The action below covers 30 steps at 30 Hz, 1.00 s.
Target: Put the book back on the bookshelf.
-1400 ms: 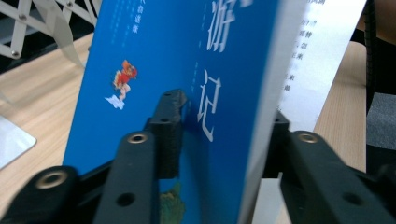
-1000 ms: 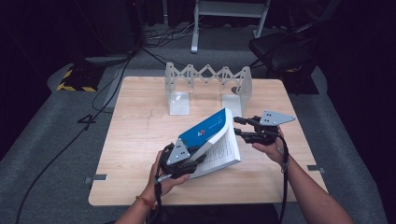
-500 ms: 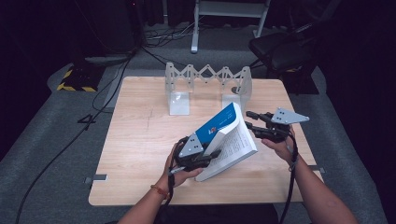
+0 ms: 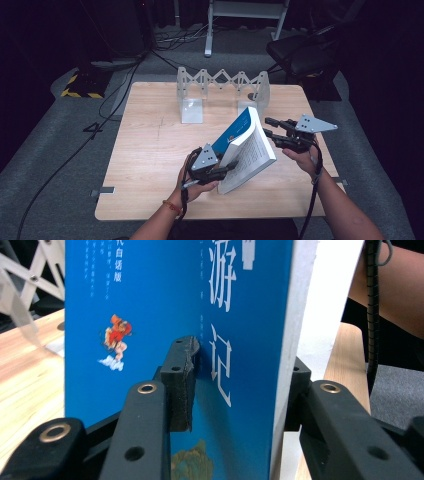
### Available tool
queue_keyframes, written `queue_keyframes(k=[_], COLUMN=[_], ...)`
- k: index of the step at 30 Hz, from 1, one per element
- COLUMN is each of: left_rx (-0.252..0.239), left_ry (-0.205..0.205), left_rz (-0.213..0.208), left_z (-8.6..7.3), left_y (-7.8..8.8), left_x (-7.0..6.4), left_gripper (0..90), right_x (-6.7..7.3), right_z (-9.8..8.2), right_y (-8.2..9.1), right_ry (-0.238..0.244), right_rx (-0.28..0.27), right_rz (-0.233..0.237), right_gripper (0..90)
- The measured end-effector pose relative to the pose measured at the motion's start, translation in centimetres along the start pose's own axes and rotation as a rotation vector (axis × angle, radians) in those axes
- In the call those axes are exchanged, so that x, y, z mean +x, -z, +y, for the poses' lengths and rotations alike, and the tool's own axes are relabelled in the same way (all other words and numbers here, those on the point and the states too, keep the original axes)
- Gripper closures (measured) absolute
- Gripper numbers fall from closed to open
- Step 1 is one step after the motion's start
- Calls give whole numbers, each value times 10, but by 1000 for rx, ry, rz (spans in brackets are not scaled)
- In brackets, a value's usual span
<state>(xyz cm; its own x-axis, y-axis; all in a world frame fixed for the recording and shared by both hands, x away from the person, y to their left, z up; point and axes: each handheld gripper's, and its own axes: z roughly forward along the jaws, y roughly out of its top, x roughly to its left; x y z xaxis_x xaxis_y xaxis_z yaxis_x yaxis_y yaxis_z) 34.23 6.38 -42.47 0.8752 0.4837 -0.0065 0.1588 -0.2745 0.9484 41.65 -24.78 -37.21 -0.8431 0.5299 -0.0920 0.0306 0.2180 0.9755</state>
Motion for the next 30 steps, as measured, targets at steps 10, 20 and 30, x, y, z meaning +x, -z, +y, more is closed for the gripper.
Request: queue_keyframes(k=[10, 20, 30], left_rx=[54, 142, 185], left_ry=[-17, -7, 10], left_rz=[51, -46, 93], left_z=[-6, -13, -15], left_y=[24, 37, 14], left_x=[2, -11, -35], left_gripper=[559, 302, 83], right_x=[36, 65, 75], right_z=[-8, -19, -20], right_y=[-22, -37, -44], right_ry=[18, 103, 103], right_rx=[53, 128, 124], right_rz=[156, 243, 280], right_gripper=[465, 459, 496])
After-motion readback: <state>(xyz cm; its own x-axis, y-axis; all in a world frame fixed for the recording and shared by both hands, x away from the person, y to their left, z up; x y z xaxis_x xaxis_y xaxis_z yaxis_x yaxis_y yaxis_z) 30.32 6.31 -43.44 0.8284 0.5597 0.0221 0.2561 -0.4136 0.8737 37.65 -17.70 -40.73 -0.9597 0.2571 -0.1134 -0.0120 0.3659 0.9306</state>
